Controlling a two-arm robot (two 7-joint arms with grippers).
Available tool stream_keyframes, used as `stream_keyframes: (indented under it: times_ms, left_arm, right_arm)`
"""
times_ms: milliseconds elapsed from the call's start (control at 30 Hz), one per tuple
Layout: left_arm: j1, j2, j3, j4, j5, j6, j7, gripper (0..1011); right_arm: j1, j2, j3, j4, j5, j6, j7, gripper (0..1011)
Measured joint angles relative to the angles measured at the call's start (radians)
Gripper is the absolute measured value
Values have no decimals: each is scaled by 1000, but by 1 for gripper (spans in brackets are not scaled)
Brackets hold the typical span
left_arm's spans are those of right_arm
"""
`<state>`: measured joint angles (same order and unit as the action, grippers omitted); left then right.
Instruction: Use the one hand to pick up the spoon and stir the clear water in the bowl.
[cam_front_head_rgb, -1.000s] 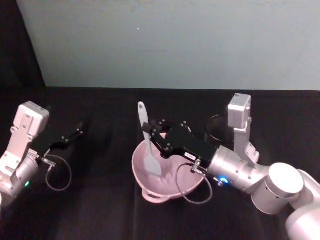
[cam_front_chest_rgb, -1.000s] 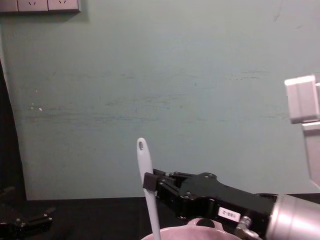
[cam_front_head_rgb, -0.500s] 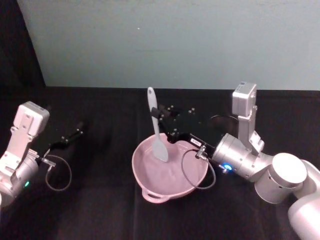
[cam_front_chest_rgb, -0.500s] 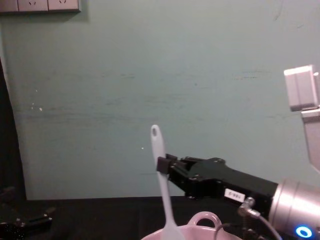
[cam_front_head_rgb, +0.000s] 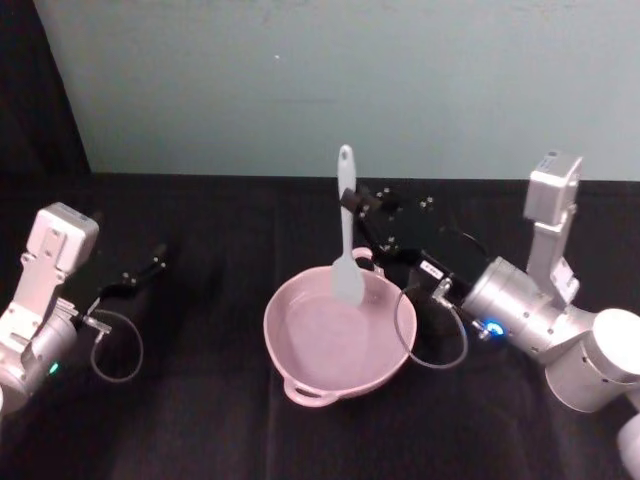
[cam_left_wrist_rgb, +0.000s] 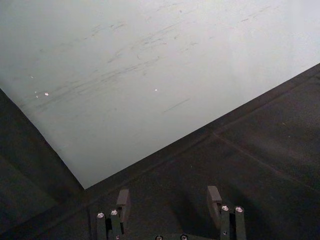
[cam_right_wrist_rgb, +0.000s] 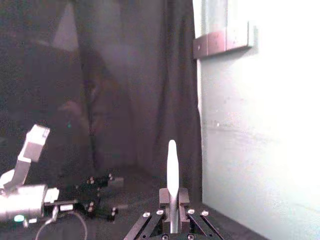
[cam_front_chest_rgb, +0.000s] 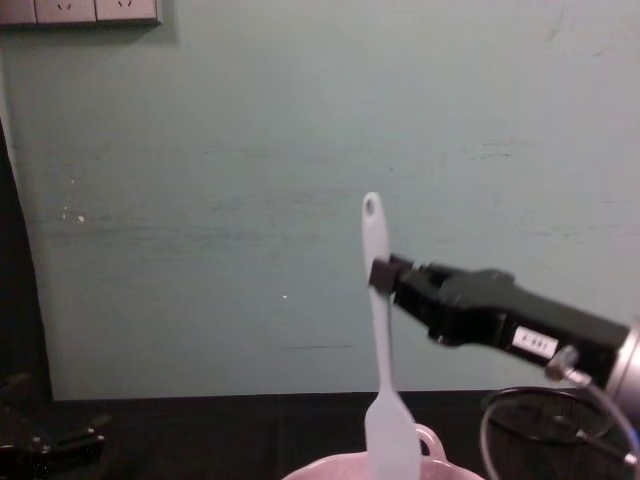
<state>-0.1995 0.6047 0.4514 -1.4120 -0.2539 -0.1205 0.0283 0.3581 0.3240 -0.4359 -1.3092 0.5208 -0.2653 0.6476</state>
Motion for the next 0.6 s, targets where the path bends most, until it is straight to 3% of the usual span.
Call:
stream_keyframes:
  times_ms: [267, 600]
  left_arm:
    - [0, 0, 0, 0, 0, 0, 0, 1005]
    - [0, 0, 0, 0, 0, 0, 0, 1005]
  right_arm:
    - [-60, 34, 62, -131, 49, 15, -42, 108]
    - [-129, 65, 133, -244, 76, 22, -107, 108]
